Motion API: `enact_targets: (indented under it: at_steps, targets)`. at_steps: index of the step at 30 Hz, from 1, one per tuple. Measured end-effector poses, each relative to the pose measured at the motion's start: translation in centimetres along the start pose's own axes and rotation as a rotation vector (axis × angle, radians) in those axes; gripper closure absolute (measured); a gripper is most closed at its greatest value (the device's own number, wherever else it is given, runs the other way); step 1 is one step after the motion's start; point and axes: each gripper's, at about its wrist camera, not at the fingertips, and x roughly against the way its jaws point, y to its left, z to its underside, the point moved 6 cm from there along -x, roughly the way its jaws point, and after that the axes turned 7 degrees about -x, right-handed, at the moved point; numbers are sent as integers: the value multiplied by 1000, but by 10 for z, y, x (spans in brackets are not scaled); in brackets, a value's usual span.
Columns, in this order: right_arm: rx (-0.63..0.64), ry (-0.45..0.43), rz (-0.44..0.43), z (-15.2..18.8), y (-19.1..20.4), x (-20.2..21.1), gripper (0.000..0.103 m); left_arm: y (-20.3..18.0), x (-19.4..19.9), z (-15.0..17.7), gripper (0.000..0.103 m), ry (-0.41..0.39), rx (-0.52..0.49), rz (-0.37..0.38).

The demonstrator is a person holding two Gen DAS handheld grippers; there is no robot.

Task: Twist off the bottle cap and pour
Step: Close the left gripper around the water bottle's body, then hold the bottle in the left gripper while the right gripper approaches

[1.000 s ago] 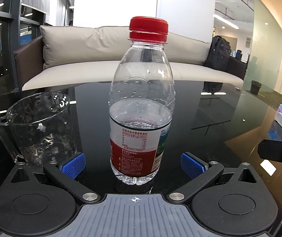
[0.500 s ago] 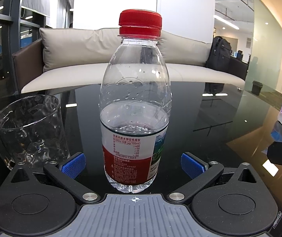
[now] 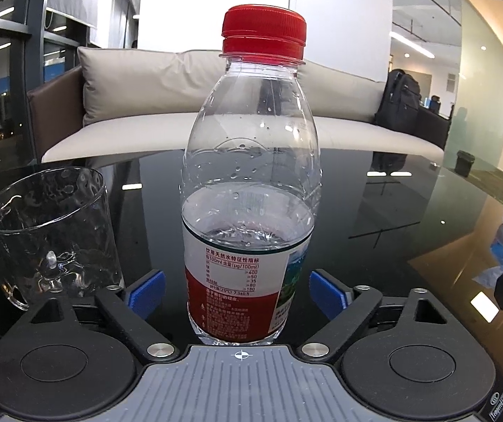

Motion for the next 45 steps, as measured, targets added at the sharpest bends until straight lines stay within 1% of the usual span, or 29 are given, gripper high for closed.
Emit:
enact_targets:
  at_steps: [1, 3, 9, 26, 45]
  targets:
    - [0, 1, 1, 0, 0, 0, 0, 0, 0, 0, 25, 0, -3, -1]
    - [0, 2, 1, 0, 0, 0, 0, 1, -2, -1, 36, -5, -3, -1]
    - [5, 7, 4, 1, 0, -2, 0, 5, -4, -3, 44, -7, 10, 26]
    - [24, 17, 19, 1, 1, -6, 0, 13, 9, 5, 44, 4, -1, 42]
    - [86, 40, 47, 6, 12, -26, 0, 23, 43, 26, 44, 8, -7, 43]
